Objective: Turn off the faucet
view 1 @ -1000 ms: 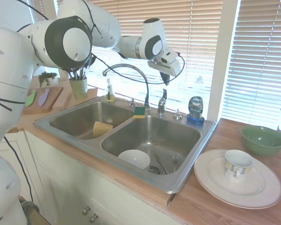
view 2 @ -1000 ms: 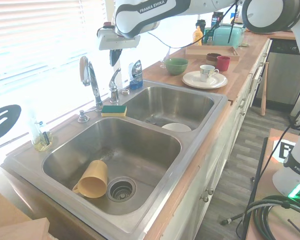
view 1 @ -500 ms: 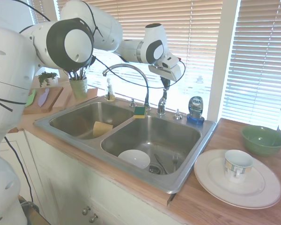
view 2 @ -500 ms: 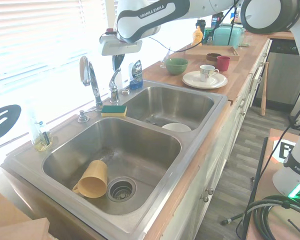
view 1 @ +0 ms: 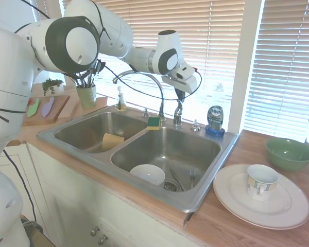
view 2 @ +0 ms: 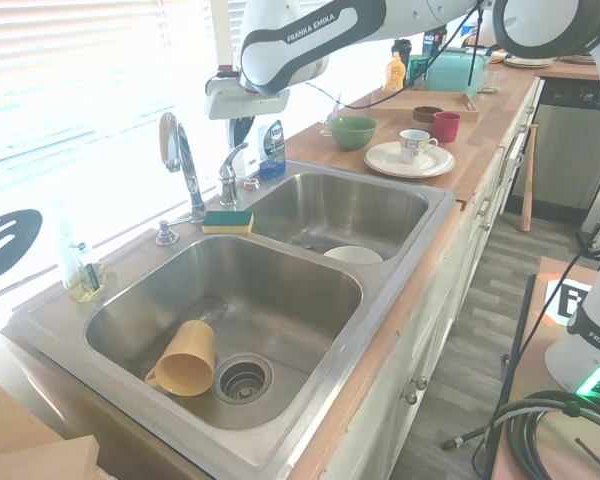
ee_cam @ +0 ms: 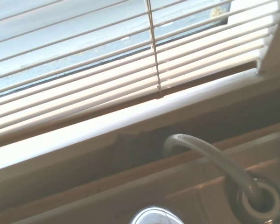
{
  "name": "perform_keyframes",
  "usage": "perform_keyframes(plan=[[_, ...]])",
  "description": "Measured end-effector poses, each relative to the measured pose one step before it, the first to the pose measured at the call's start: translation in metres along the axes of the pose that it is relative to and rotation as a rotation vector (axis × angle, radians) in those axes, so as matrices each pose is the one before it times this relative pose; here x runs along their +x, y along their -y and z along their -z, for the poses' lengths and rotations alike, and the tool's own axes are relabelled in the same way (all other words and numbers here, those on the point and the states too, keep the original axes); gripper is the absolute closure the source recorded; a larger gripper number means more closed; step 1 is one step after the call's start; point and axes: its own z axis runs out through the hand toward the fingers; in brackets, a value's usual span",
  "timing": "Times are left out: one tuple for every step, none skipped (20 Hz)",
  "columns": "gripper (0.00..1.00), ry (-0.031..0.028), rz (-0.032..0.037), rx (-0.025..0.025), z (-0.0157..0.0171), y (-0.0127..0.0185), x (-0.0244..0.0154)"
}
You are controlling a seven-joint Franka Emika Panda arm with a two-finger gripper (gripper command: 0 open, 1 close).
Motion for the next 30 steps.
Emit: perform_keyframes(plan=[[1.0,0.00335,0.0019,0.00016,-0.00046,-0.00207,-0.00245],[1.0,0.00274,0.00188,0.00021,0.00008,-0.00199,-0.00233],[1.0,0.00348,0.00125,-0.0021,-0.0001,-0.00197,-0.00211],[1.0,0.00336,0.00065,-0.00155,-0.00004,-0.00203,-0.00233],[1.0,0.00195,0.00053,0.00001,-0.00006,-0.00154,-0.00209],[1.0,0.00051,0.00058,0.00235,0.00011,-0.00156,-0.00197],[1.0,0.00126,0.00074,0.00089,-0.00049,-0.00153,-0.00179],[1.0,0.00039,0.00076,0.00301,-0.00024,-0.00134,-0.00174],[1.0,0.00074,0.00066,0.00256,-0.00033,-0.00132,-0.00162],[1.0,0.0009,0.00089,0.00167,-0.00004,-0.0014,-0.00142],[1.0,-0.00029,0.0017,0.00287,-0.00031,-0.00165,-0.00141],[1.0,0.0001,0.00115,0.00113,-0.00058,-0.00198,-0.00106],[1.0,-0.00074,0.00061,0.00198,-0.00033,-0.00228,-0.00081],[1.0,-0.001,0.00067,0.00173,-0.00043,-0.00241,-0.00022],[1.0,0.00699,0.00116,-0.01396,-0.00352,-0.00597,-0.00095],[1.0,0.01314,0.00215,-0.02471,-0.00957,-0.00987,-0.00345],[1.0,0.01289,0.00208,-0.02209,-0.00978,-0.00883,-0.00426],[1.0,0.00871,0.00103,-0.01433,-0.00713,-0.00605,-0.00354],[1.0,0.00577,0.0003,-0.00819,-0.00415,-0.00333,-0.00258],[1.0,0.00385,0.00034,-0.00276,-0.00161,-0.00104,-0.00183],[1.0,0.0019,0.00066,-0.00041,-0.00003,-0.00018,-0.00131],[1.0,0.00131,0.00048,-0.00106,-0.00007,-0.00025,-0.00081],[1.0,0.00402,0.00017,-0.00471,-0.001,-0.00071,-0.00122],[1.0,0.00945,0.00062,-0.01377,-0.00225,-0.00184,-0.00215],[1.0,0.01531,0.0009,-0.02437,-0.00232,-0.0029,-0.00252],[1.0,0.017,0.00038,-0.02696,-0.00112,-0.00282,-0.00209],[1.0,0.0177,0.00281,-0.03013,0.00011,-0.00317,-0.00212],[1.0,0.01868,0.00677,-0.03677,0.00119,-0.00431,-0.0025],[1.0,0.01556,0.00668,-0.03493,0.00328,-0.00541,-0.00292],[1.0,0.0119,0.00732,-0.03237,0.00446,-0.00709,-0.00378]])
